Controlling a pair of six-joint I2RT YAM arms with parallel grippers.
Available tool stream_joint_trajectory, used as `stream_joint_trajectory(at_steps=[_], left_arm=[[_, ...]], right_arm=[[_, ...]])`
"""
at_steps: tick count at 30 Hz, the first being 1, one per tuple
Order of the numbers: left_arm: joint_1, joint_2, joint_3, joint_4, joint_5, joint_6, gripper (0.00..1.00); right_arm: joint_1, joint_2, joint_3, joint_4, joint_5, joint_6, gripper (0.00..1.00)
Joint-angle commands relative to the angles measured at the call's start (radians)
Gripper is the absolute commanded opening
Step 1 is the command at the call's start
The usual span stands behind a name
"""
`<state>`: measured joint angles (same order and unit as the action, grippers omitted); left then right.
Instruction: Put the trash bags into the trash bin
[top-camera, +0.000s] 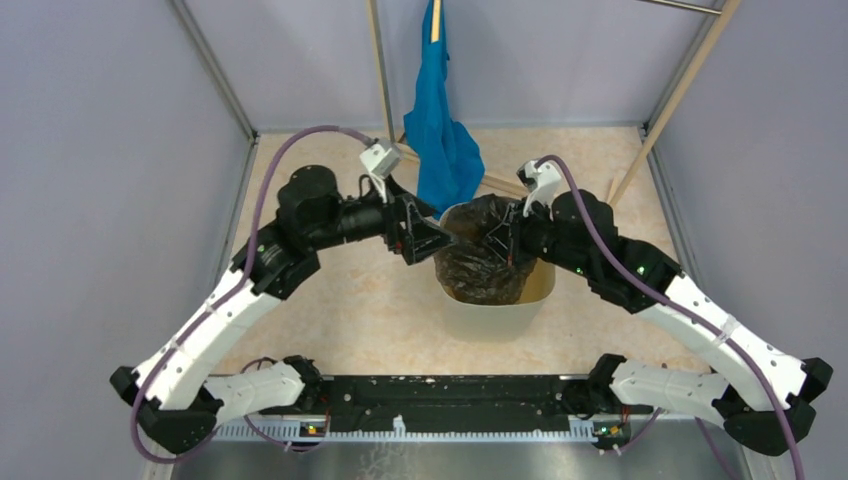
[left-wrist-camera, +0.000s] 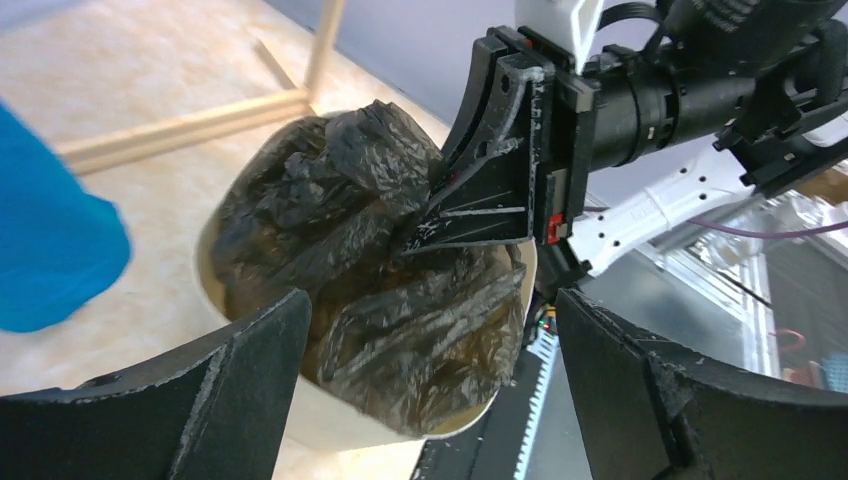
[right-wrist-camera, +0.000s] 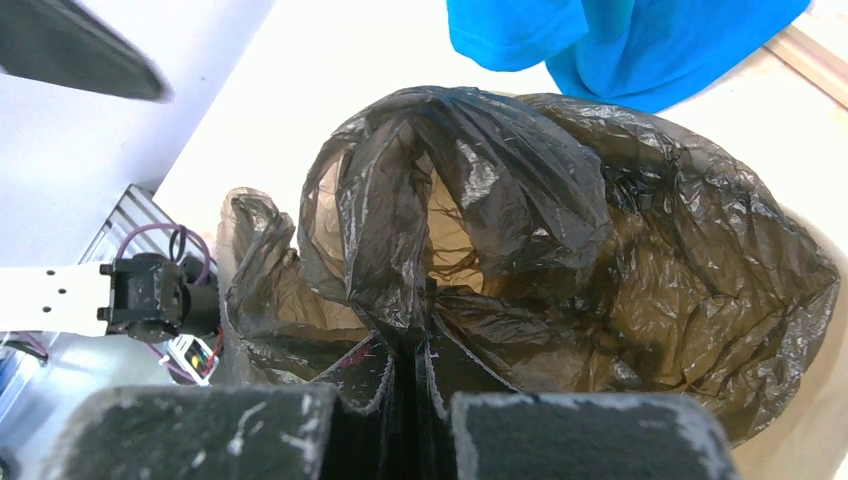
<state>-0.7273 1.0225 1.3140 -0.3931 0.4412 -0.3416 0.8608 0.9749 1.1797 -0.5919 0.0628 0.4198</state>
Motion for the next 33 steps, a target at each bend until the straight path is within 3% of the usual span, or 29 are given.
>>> stream_joint_trajectory(at_steps=[1,8,15,18,21,26,31,33], left_arm=[[-0.001,0.089,0.006,0.100,0.155,-0.073,0.99],[-0.020,0.186,0.066,0.024,0.123,-0.026,0.92],[-0.076,0.205,0.057,0.014,0.128,-0.017,0.71],[-0.091,0.194,0.042,0.005,0.116,-0.017,0.70],[-0.109,0.188,0.028,-0.025,0.079,-0.018,0.57],[-0.134,0.167,0.011,-0.044,0.020,-0.038,0.44],[-0.137,0.139,-0.008,-0.031,-0.002,-0.086,0.47],[-0.140,0.140,-0.014,-0.031,0.000,-0.095,0.57]], right_arm=[[-0.007,-0.017,0.058,0.034,-0.026,-0.002,0.00],[-0.006,-0.018,0.060,0.030,-0.038,0.001,0.00],[-0.006,-0.008,0.061,0.036,-0.036,-0.001,0.00],[-0.006,-0.007,0.064,0.038,-0.031,-0.002,0.00],[-0.007,-0.010,0.068,0.039,-0.025,-0.001,0.00],[-0.006,-0.010,0.074,0.042,-0.021,-0.002,0.00],[-0.006,-0.008,0.074,0.042,-0.026,0.003,0.00],[-0.006,-0.008,0.073,0.045,-0.026,0.003,0.00]])
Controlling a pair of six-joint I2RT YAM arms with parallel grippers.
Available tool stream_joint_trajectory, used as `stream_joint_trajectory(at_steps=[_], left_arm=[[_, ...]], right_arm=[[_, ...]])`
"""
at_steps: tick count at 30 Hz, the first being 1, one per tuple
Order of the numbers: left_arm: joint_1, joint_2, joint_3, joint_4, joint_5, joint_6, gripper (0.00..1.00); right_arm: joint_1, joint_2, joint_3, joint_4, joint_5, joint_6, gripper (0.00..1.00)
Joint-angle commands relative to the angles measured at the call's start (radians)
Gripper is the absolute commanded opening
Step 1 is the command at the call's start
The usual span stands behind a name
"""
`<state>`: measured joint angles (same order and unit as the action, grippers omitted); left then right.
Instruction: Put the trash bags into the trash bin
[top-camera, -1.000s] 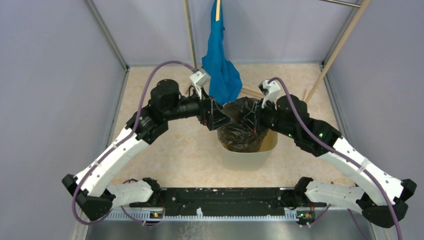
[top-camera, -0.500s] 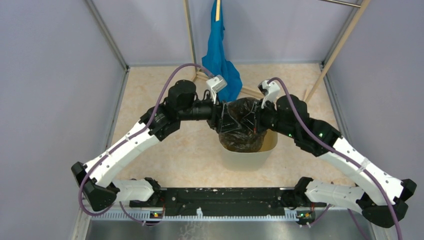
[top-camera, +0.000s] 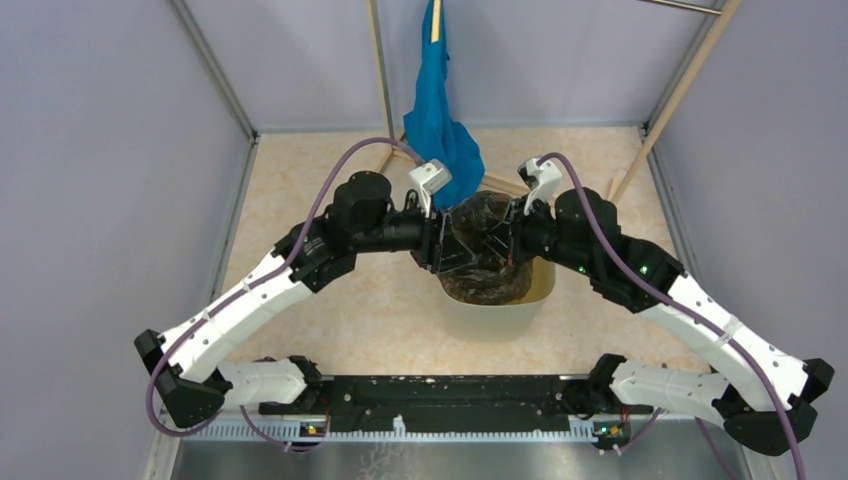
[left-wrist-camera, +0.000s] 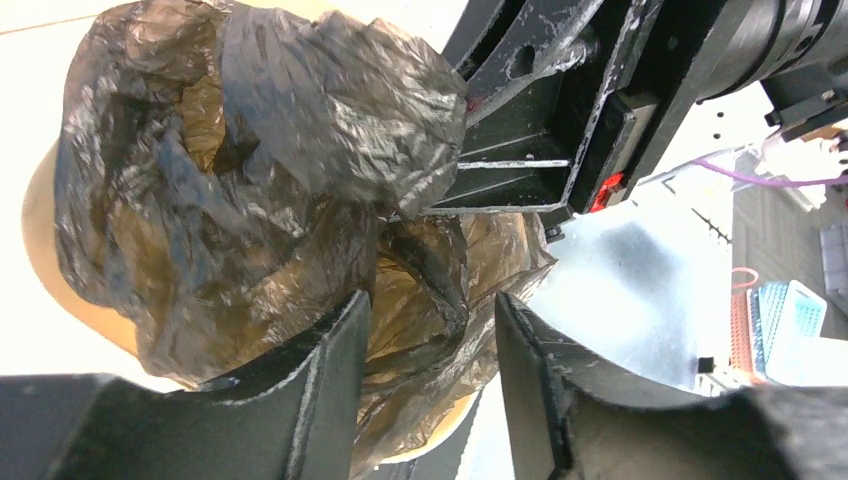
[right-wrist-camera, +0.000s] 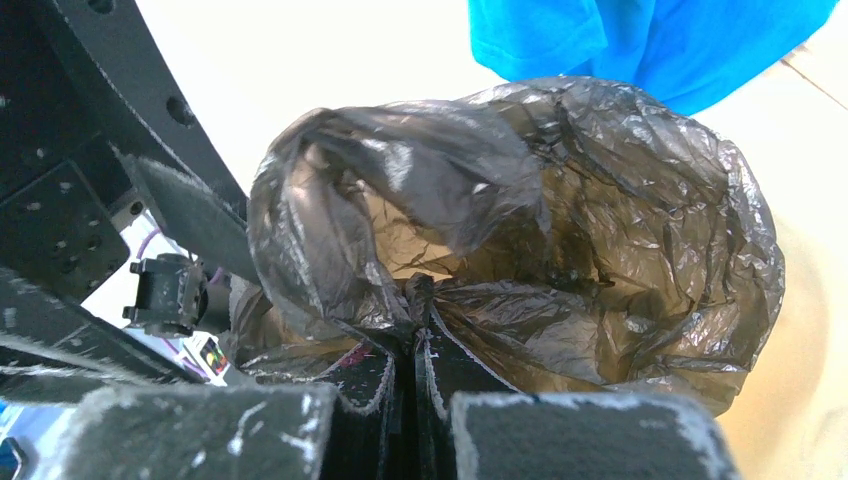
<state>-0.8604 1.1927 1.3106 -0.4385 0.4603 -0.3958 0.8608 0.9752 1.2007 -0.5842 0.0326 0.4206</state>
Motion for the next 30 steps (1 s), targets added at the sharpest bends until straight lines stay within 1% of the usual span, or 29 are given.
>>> stream_joint_trajectory(at_steps=[1,3,5,6,10,12,14,15,16,19,22,26,29,30], left_arm=[[-0.010,-0.030,-0.013,0.011,-0.022,-0.043,0.62],[-0.014,-0.032,-0.016,0.007,-0.030,-0.045,0.64],[-0.015,-0.032,-0.021,0.004,-0.039,-0.049,0.62],[-0.016,-0.031,-0.022,0.004,-0.039,-0.050,0.59],[-0.021,-0.022,-0.021,0.003,-0.036,-0.054,0.41],[-0.023,-0.025,-0.022,0.004,-0.039,-0.053,0.29],[-0.023,-0.033,-0.023,0.001,-0.054,-0.054,0.08],[-0.024,-0.039,-0.024,-0.001,-0.066,-0.058,0.00],[-0.025,-0.047,-0.026,-0.001,-0.075,-0.063,0.00],[-0.024,-0.079,-0.047,0.019,-0.098,-0.086,0.00],[-0.023,-0.128,-0.082,0.060,-0.121,-0.117,0.00],[-0.023,-0.188,-0.120,0.101,-0.128,-0.154,0.00],[-0.024,-0.206,-0.135,0.113,-0.122,-0.174,0.00],[-0.023,-0.210,-0.141,0.122,-0.116,-0.178,0.00]], right_arm=[[-0.006,-0.009,0.052,0.038,0.006,0.002,0.00],[-0.006,-0.010,0.053,0.038,0.008,0.004,0.00],[-0.006,-0.011,0.055,0.038,0.007,0.003,0.00],[-0.006,-0.011,0.056,0.038,0.008,0.005,0.00],[-0.006,-0.016,0.053,0.040,0.012,0.006,0.00],[-0.006,-0.020,0.053,0.034,0.016,0.006,0.00],[-0.006,-0.025,0.050,0.024,0.020,0.004,0.06],[-0.006,-0.029,0.048,0.018,0.022,0.002,0.10],[-0.006,-0.035,0.046,0.012,0.025,0.003,0.14],[-0.007,-0.056,0.042,-0.012,0.031,0.000,0.33],[-0.007,-0.080,0.035,-0.042,0.043,-0.002,0.50],[-0.006,-0.108,0.032,-0.087,0.060,-0.002,0.60],[-0.006,-0.130,0.025,-0.106,0.072,0.000,0.71],[-0.007,-0.134,0.022,-0.107,0.076,0.001,0.72]])
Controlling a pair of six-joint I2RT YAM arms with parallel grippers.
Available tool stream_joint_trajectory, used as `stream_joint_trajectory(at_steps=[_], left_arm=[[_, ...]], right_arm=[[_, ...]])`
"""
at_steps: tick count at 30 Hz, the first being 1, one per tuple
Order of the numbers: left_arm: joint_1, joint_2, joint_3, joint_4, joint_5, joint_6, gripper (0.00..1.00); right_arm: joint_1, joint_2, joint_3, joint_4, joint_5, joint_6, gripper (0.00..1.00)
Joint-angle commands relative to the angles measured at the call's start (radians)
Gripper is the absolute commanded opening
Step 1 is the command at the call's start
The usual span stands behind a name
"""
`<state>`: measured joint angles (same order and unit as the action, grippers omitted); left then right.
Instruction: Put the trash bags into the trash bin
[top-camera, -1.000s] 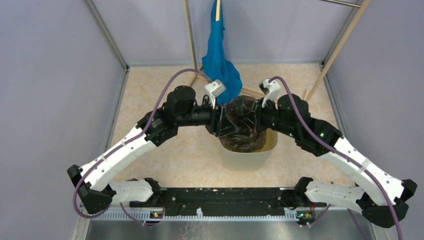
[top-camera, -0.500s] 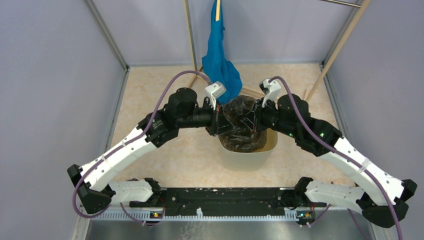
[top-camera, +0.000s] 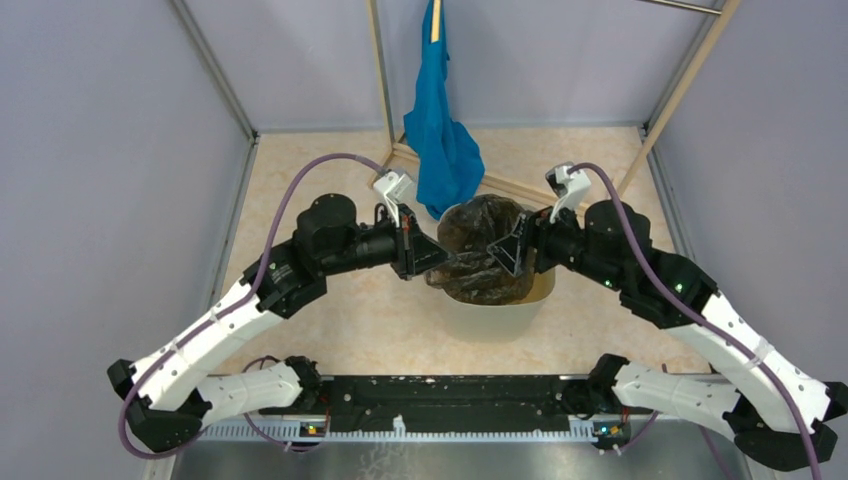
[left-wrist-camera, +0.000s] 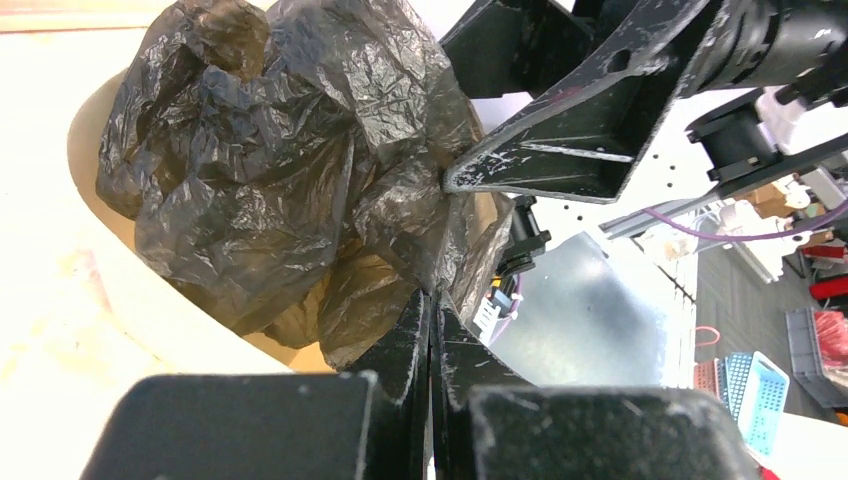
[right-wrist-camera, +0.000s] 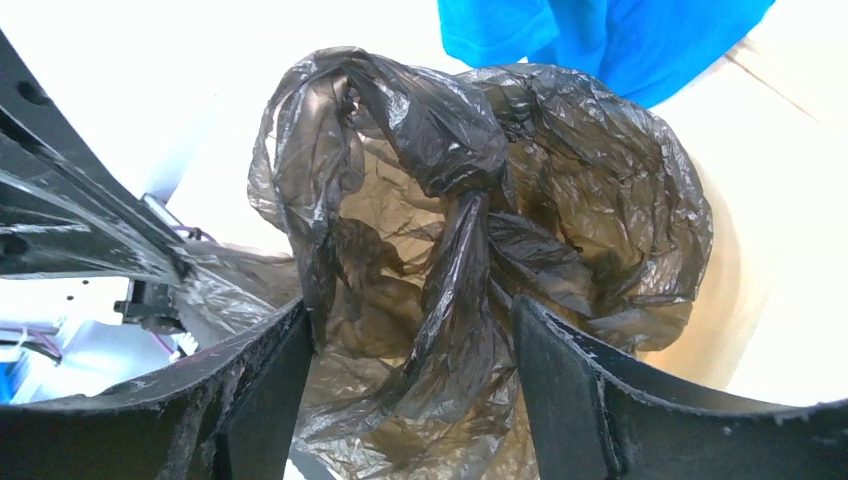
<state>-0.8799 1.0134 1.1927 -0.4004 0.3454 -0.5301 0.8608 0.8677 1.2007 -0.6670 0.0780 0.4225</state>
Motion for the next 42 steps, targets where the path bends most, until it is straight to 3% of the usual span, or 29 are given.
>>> stream_joint_trajectory(at_steps=[1,7,15,27,32,42], left_arm=[[-0.004,-0.034,-0.027,0.089,0.004,-0.049,0.00],[-0.004,-0.058,-0.050,0.088,-0.024,-0.081,0.00],[-0.004,-0.160,-0.104,0.079,-0.189,-0.145,0.00],[-0.004,-0.281,-0.196,0.051,-0.283,-0.224,0.00],[-0.004,-0.347,-0.251,0.053,-0.322,-0.285,0.00],[-0.004,-0.364,-0.357,0.097,-0.219,-0.387,0.00]], right_arm=[[-0.007,-0.030,0.019,-0.026,0.041,-0.001,0.72],[-0.006,-0.042,0.000,-0.004,0.073,0.002,0.62],[-0.006,-0.055,-0.022,0.001,0.088,0.004,0.35],[-0.007,-0.081,-0.028,-0.010,0.110,0.004,0.00],[-0.007,-0.120,0.005,-0.072,0.132,0.006,0.00],[-0.006,-0.308,0.012,-0.343,0.151,0.117,0.00]])
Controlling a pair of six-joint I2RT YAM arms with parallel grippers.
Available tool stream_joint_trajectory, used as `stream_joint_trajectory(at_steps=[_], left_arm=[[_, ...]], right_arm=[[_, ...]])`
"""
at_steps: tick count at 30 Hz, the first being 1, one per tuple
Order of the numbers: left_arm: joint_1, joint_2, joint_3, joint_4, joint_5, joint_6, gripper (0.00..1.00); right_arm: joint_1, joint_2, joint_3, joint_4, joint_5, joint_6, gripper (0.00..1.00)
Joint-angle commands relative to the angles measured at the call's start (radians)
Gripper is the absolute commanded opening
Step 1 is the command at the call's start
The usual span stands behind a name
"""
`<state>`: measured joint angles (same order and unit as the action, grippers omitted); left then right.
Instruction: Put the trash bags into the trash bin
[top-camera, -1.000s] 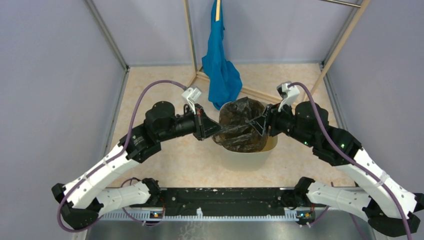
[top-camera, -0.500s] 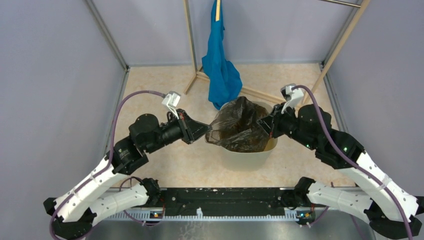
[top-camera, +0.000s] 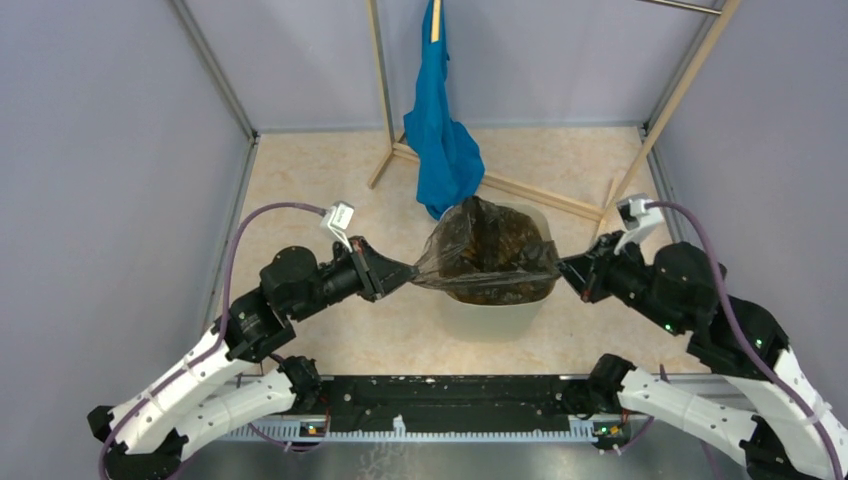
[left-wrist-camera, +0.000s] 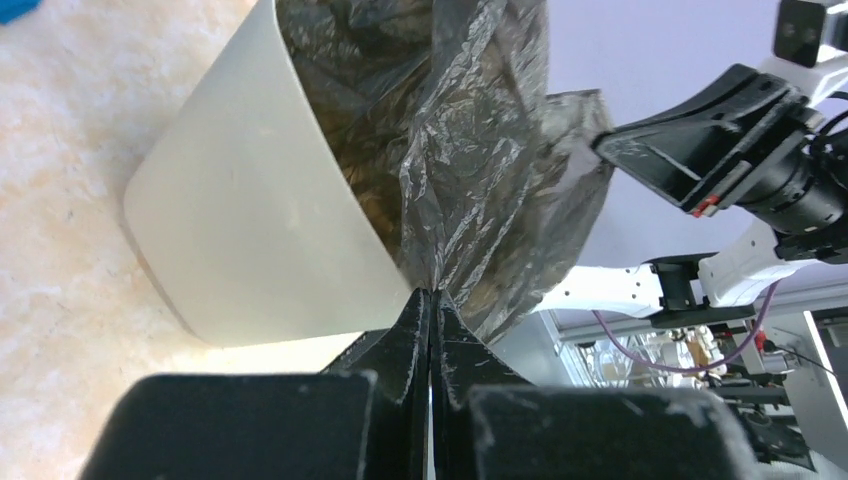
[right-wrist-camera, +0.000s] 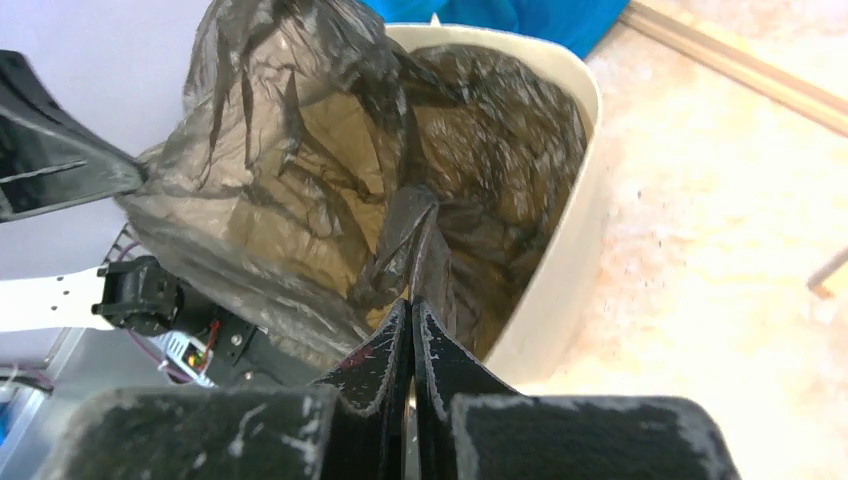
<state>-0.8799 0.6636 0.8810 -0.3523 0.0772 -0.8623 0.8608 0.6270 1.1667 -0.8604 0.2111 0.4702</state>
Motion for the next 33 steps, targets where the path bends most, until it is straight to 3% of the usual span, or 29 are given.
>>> stream_joint_trajectory(at_steps=[1,11,16,23,27,33], left_arm=[[-0.004,-0.021,-0.061,0.065,0.062,-0.065,0.00],[-0.004,-0.039,-0.215,0.163,0.183,-0.135,0.00],[-0.005,-0.036,-0.254,0.151,0.151,-0.134,0.00],[-0.004,0.023,-0.292,0.183,0.070,-0.125,0.00],[-0.004,0.073,-0.322,0.275,0.073,-0.135,0.00],[-0.004,0.143,-0.333,0.313,0.070,-0.133,0.00]], right_arm=[[-0.007,-0.085,0.046,-0.174,0.004,0.092,0.00],[-0.006,-0.207,-0.031,-0.317,-0.061,0.244,0.00],[-0.006,-0.267,-0.162,-0.253,-0.039,0.304,0.00],[-0.007,-0.292,-0.330,-0.135,0.128,0.452,0.01],[-0.006,-0.298,-0.351,-0.076,0.204,0.427,0.06],[-0.006,-0.281,-0.285,-0.068,0.232,0.274,0.31]])
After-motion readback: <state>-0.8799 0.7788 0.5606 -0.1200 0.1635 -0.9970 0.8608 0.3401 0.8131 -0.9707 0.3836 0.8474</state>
